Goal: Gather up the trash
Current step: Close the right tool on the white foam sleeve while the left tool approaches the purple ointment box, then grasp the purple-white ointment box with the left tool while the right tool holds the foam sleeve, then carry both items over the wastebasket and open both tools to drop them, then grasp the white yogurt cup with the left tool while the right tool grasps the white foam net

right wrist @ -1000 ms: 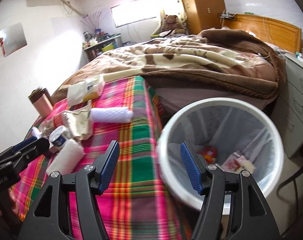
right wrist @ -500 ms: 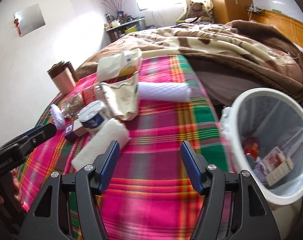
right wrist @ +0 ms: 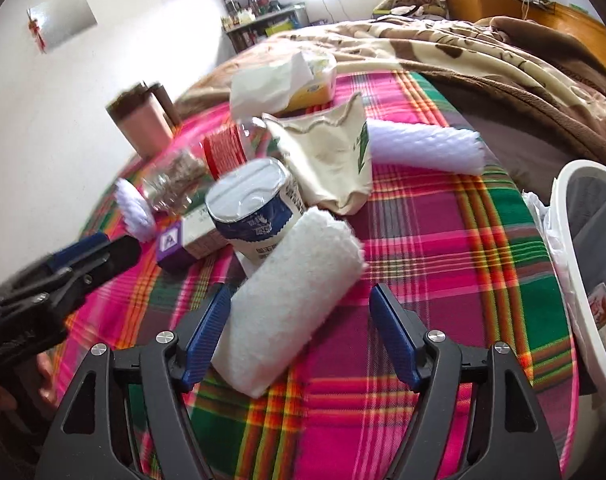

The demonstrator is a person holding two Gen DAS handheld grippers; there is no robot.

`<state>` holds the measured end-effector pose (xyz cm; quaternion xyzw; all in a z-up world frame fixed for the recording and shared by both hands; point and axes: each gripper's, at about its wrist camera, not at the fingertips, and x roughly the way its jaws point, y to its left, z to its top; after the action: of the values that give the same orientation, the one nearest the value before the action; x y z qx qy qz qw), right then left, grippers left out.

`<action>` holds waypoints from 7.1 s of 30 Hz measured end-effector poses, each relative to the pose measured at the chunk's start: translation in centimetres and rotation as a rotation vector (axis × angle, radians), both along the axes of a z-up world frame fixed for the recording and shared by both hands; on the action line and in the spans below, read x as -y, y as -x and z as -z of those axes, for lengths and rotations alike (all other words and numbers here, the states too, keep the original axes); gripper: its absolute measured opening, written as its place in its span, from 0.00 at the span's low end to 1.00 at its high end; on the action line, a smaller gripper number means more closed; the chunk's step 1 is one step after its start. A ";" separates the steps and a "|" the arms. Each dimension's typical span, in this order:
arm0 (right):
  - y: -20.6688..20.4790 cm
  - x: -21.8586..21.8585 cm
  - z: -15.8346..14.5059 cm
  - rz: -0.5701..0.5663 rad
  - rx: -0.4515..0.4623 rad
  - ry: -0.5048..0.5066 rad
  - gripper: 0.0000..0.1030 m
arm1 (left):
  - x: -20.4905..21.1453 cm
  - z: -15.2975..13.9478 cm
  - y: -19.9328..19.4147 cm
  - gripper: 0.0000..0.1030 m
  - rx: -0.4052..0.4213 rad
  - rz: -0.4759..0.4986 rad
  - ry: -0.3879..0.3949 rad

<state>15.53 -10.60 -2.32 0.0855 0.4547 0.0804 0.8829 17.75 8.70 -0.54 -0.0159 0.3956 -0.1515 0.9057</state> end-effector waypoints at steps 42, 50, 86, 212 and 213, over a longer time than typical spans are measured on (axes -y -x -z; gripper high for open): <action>0.7 3.1 0.2 0.045 -0.037 -0.096 0.34 | 4.4 3.5 -7.1 0.68 -0.105 0.198 -0.107; 1.5 3.7 -0.3 0.033 -0.006 -0.089 0.23 | 4.4 3.2 -5.9 0.46 -0.116 0.197 -0.074; 3.9 6.8 -1.4 0.045 0.065 -0.121 0.20 | 2.4 3.7 -1.4 0.67 -0.125 -0.044 -0.035; 2.8 15.3 -4.8 0.118 0.226 0.020 0.57 | 11.7 -2.6 3.2 0.68 0.096 -0.020 0.048; 2.3 14.9 -4.7 0.107 0.221 0.032 0.57 | 11.3 -2.4 3.0 0.68 0.093 -0.028 0.047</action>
<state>13.25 -25.48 2.38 0.0863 0.3506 0.0350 0.9319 14.71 -2.62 1.87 -0.0357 0.3493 -0.1486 0.9245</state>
